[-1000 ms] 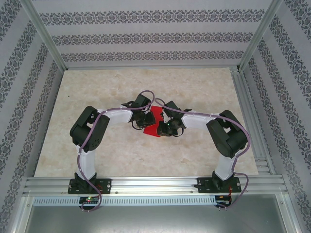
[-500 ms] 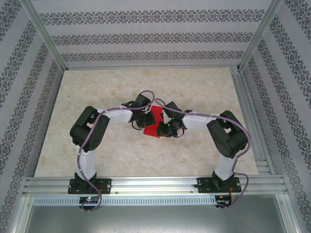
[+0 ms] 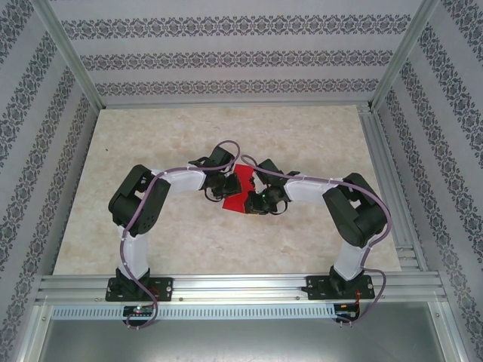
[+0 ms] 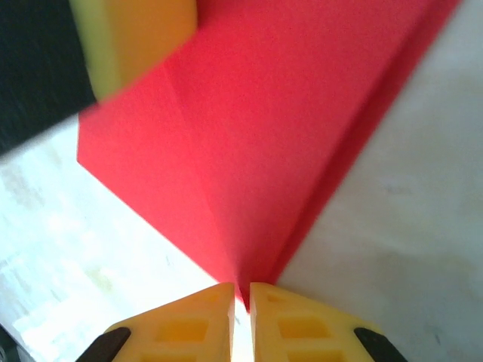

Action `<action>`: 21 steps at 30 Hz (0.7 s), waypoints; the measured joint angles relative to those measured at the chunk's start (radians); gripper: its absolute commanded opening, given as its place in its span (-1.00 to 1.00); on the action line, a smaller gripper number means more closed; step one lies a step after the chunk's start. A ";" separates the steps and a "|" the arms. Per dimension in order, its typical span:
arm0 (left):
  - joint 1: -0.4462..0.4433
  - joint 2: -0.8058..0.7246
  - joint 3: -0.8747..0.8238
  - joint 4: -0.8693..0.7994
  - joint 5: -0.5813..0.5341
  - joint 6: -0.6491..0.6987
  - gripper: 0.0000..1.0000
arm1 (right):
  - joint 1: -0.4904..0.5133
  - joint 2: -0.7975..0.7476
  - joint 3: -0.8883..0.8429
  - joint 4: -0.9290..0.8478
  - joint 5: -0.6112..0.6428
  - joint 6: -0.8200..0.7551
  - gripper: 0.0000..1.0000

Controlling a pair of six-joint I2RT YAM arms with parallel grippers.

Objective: Fold a paper plane with a square sheet of paper (pick it up from the middle)

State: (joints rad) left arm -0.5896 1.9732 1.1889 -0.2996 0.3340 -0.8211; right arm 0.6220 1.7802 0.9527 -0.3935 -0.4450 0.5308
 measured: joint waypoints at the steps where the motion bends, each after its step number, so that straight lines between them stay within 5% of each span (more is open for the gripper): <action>1: 0.000 0.000 0.000 0.000 0.000 0.000 -0.73 | 0.000 -0.013 -0.001 -0.020 0.000 -0.003 -0.70; 21: 0.000 0.000 0.000 0.000 0.000 -0.004 -0.74 | 0.019 0.057 0.088 0.012 -0.002 0.014 -0.72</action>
State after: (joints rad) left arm -0.5896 1.9732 1.1889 -0.2996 0.3344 -0.8249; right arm 0.6415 1.8370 1.0405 -0.3813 -0.4473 0.5446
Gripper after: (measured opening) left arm 0.132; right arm 0.141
